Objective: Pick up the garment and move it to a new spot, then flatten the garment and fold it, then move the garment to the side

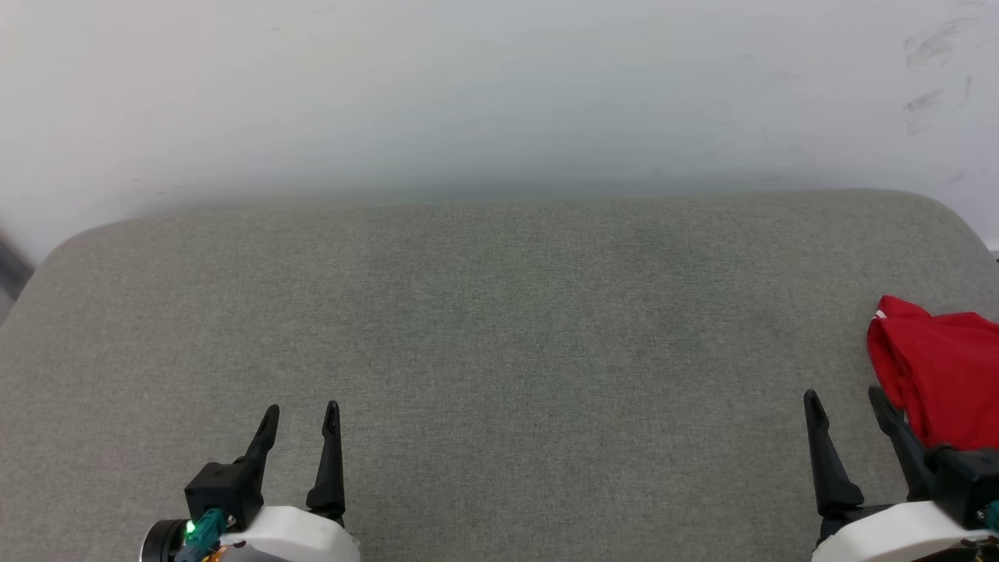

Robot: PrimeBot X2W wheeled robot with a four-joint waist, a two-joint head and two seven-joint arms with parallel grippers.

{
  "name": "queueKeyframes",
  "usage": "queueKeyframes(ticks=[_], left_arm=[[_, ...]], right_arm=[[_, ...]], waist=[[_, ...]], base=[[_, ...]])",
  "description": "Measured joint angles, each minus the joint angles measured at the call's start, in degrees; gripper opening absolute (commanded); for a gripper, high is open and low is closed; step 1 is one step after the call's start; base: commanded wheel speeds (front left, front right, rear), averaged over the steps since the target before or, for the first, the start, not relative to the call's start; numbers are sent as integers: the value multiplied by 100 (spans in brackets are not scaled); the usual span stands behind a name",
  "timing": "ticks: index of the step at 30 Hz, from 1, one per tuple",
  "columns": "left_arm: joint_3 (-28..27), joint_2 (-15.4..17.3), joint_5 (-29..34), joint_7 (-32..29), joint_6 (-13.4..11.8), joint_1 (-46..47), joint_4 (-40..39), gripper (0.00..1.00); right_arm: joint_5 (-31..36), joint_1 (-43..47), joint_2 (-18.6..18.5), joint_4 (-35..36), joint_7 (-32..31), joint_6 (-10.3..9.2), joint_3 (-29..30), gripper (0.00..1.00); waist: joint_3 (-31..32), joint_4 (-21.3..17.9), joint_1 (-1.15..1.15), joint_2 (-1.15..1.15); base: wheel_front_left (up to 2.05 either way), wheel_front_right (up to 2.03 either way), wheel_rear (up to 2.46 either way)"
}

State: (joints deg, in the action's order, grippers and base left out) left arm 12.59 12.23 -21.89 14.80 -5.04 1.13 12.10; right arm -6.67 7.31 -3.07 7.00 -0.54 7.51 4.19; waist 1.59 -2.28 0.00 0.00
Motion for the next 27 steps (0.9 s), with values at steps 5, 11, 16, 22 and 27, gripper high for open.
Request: queueKeyframes(ticks=[5, 11, 16, 22, 27], left_arm=[[27, -38, -49, -16, 33, -32, 101, 0], [-38, -123, -409, -154, 89, -130, 233, 0], [-174, -182, -871, -291, 167, -119, 235, 0], [-318, -240, -1391, -442, 252, -94, 235, 0], [-424, -289, -1801, -563, 319, -69, 233, 0]], right_arm=[[0, 10, 2, -140, 18, 0, -5, 0], [-437, 23, 2, -359, -2, 0, -12, 0], [-1014, -11, 2, -483, -36, 0, -10, 0], [-1669, -81, 1, -620, -60, 0, -8, 0], [-2179, -182, 0, -728, -101, -1, -3, 0]], waist=[[-8, 15, 0, 0], [-15, 22, 0, 0], [-22, 31, 0, 0], [-29, 41, 0, 0], [-36, 49, 0, 0]], base=[[0, 0, 0], [0, 0, 0], [0, 0, 0], [0, 0, 0], [0, 0, 0]])
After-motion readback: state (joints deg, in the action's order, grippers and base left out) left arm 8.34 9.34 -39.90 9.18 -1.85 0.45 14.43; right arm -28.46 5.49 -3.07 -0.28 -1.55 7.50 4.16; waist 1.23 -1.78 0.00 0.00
